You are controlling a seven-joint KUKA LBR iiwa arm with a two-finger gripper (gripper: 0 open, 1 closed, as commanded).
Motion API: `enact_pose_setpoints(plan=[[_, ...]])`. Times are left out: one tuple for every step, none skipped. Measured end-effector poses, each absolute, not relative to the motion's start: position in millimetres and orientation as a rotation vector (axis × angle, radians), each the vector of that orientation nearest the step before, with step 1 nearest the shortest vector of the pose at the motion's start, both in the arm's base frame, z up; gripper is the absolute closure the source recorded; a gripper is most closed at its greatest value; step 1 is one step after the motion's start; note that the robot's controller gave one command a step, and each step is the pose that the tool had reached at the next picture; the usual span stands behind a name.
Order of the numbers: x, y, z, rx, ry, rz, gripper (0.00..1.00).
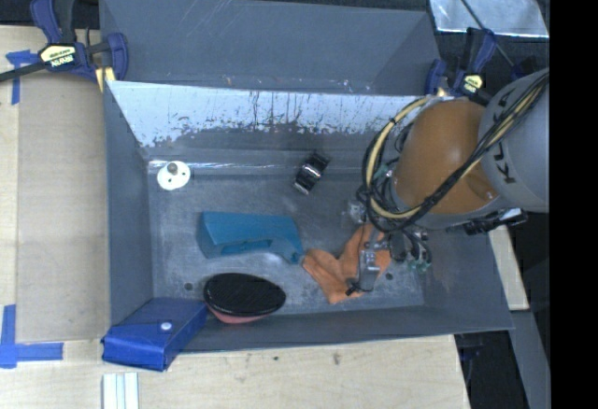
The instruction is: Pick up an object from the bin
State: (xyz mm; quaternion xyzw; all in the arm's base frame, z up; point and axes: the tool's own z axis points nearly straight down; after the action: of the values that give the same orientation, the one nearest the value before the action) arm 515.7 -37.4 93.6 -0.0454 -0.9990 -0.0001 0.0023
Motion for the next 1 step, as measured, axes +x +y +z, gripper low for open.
enact_pose_setpoints(plan=[[552.8,-44.4,71.1,-0.077,-3.147,0.001,1.00]])
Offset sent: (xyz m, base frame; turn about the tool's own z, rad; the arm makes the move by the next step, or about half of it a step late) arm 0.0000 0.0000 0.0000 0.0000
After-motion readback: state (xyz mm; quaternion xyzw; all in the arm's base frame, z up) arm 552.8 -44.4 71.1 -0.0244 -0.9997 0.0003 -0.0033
